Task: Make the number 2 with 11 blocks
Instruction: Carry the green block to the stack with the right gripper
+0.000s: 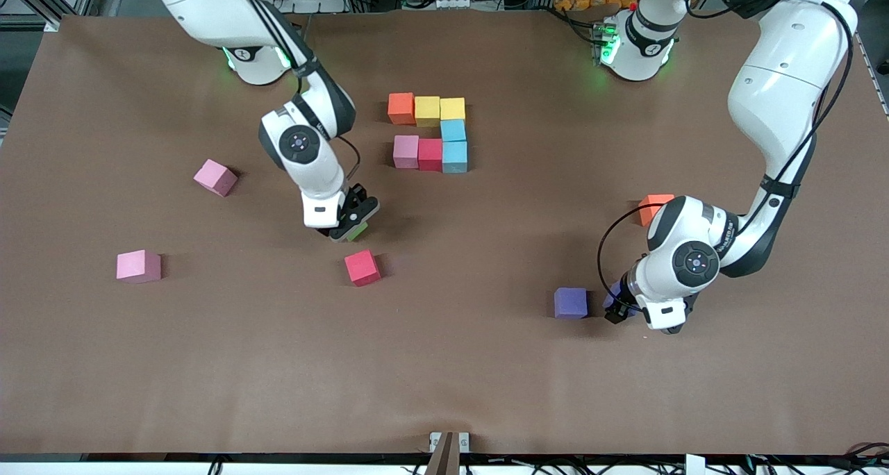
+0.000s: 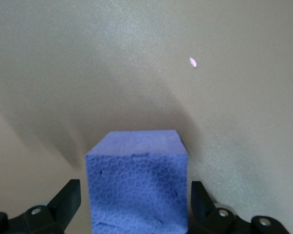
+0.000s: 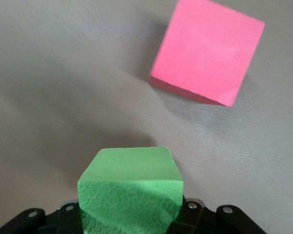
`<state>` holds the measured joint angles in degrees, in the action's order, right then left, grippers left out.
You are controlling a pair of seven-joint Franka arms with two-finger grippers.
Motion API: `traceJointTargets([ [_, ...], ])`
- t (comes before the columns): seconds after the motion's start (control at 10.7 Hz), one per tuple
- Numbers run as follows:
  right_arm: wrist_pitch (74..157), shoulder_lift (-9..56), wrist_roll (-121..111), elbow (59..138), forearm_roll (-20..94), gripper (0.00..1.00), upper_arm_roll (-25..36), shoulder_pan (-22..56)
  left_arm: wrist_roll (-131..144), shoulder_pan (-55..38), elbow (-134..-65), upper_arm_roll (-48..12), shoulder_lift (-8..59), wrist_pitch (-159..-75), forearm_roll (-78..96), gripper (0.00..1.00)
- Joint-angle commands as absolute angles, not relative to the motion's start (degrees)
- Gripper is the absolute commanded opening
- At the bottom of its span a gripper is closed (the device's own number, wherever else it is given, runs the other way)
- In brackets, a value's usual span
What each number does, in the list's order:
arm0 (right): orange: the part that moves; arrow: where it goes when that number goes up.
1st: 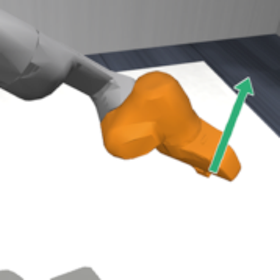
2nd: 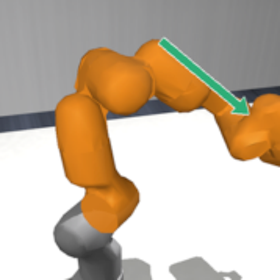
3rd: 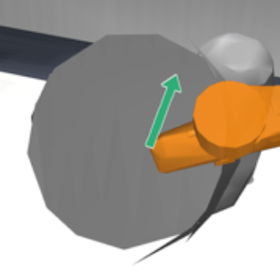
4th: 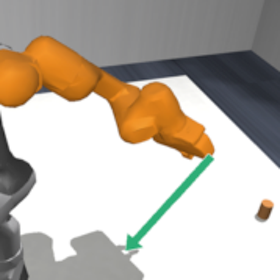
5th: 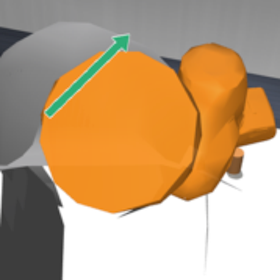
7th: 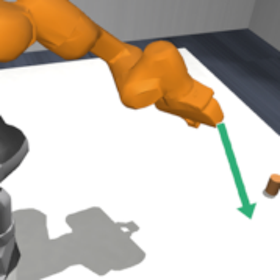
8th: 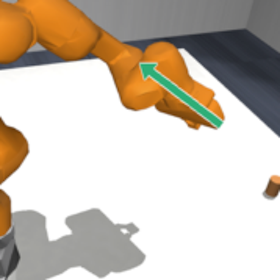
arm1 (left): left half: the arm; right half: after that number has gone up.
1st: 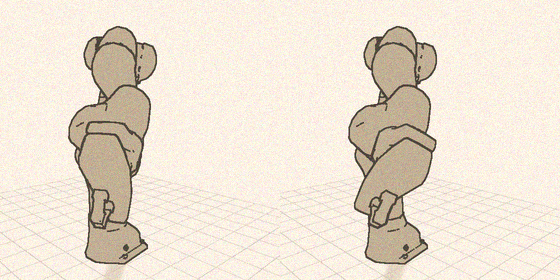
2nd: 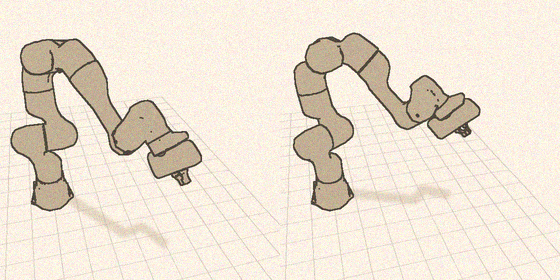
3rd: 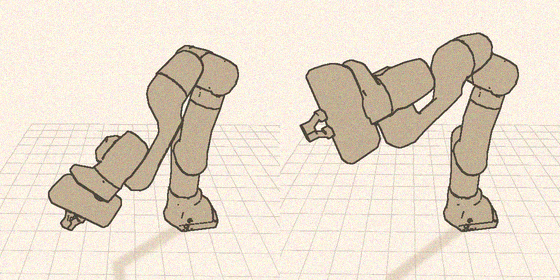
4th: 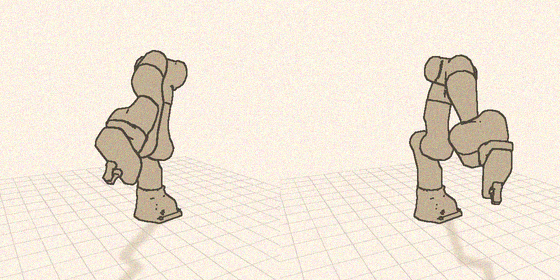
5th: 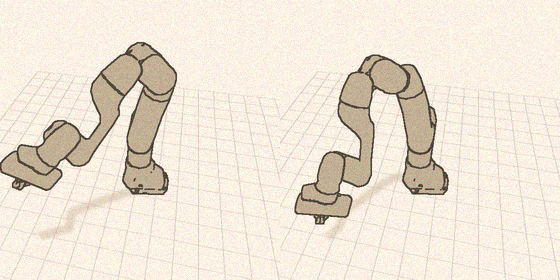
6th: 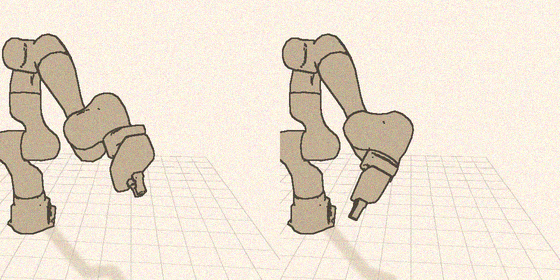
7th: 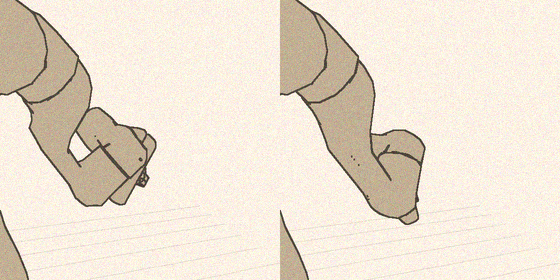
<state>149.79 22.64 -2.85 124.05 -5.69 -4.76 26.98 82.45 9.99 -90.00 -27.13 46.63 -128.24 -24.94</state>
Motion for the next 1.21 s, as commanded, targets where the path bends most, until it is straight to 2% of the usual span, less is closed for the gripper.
traceJointTargets([
  [0.0,149.5,20.57,13.98,124.72,-5.98,0.4,-4.92,31.62,84.02,9.49,-90.09,-26.46,46.84,-129.02,-26.46,1.0],
  [0.28,149.15,21.62,30.89,123.06,-5.98,0.4,-4.92,34.88,84.02,9.49,-90.09,-26.46,46.85,-129.02,-26.54,1.0],
  [0.56,144.41,22.58,43.55,120.42,-5.98,0.4,-4.92,37.17,83.94,9.49,-90.09,-26.37,46.85,-129.02,-26.54,1.0],
  [1.12,147.57,26.1,49.92,120.23,-5.89,0.4,-4.92,41.13,83.94,9.4,-90.0,-26.37,46.85,-129.02,-26.54,1.0],
])
